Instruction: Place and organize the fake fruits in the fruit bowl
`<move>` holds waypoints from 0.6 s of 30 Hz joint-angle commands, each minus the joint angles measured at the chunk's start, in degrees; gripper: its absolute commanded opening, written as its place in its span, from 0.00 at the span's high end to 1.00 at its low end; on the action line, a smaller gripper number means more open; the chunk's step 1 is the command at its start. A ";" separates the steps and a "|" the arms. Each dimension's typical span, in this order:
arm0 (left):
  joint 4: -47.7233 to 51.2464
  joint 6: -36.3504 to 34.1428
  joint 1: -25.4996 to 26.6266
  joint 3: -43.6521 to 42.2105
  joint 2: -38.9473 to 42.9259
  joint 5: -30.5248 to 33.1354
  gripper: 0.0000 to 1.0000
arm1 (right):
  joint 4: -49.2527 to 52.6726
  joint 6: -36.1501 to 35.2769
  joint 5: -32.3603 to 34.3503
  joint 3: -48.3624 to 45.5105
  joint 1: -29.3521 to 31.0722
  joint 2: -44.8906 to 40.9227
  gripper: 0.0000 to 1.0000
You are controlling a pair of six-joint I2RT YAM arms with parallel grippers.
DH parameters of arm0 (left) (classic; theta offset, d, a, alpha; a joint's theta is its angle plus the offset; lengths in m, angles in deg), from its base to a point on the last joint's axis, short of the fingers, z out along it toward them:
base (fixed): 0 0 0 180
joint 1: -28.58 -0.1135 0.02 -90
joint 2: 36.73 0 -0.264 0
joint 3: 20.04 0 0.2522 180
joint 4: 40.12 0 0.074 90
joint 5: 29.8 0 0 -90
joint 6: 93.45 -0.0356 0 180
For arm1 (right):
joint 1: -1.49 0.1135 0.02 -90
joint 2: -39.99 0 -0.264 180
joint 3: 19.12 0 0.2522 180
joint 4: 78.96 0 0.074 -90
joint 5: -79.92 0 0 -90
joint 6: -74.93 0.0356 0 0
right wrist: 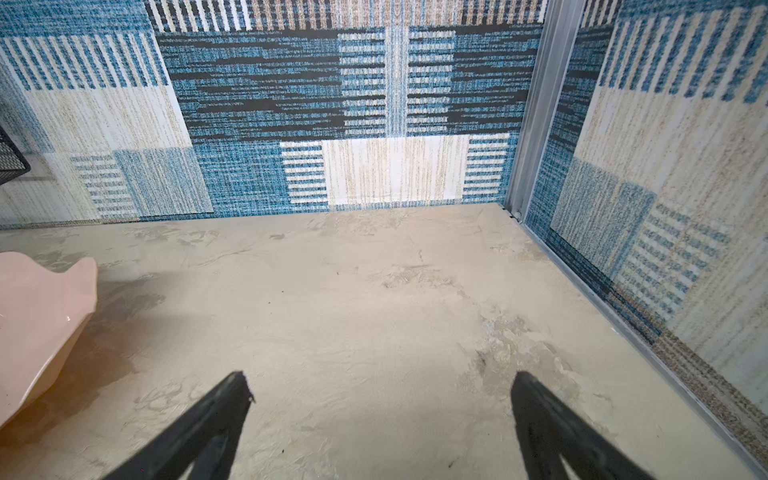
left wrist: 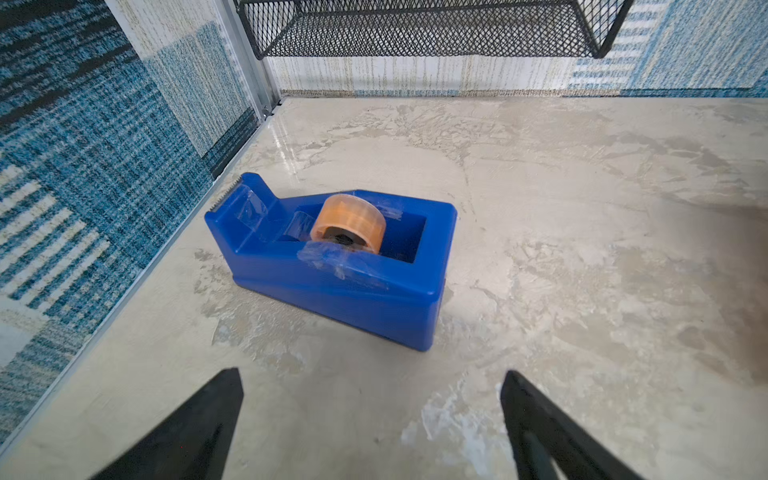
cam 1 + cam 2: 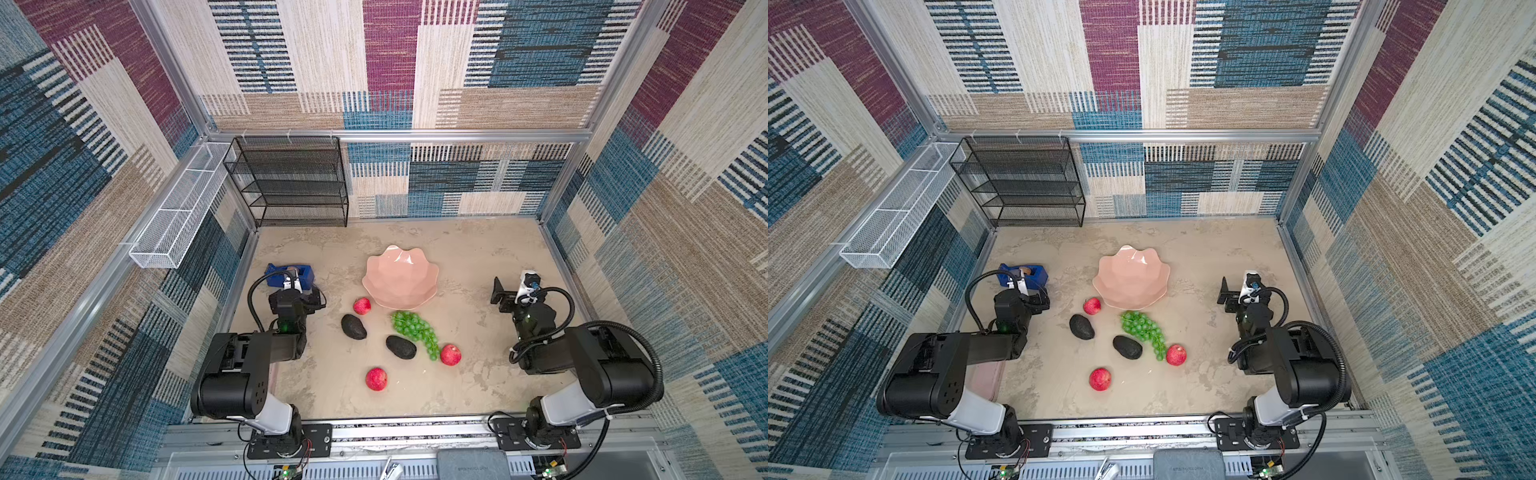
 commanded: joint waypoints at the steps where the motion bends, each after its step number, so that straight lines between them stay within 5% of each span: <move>1: -1.32 1.02 -0.07 0.07 -0.04 -0.86 0.00 | -1.32 0.00 -0.19 0.42 0.01 -0.08 0.00; 18: -1.03 1.77 -1.21 0.11 0.04 -2.90 0.00 | -0.96 0.14 -0.25 0.62 -0.01 0.02 0.00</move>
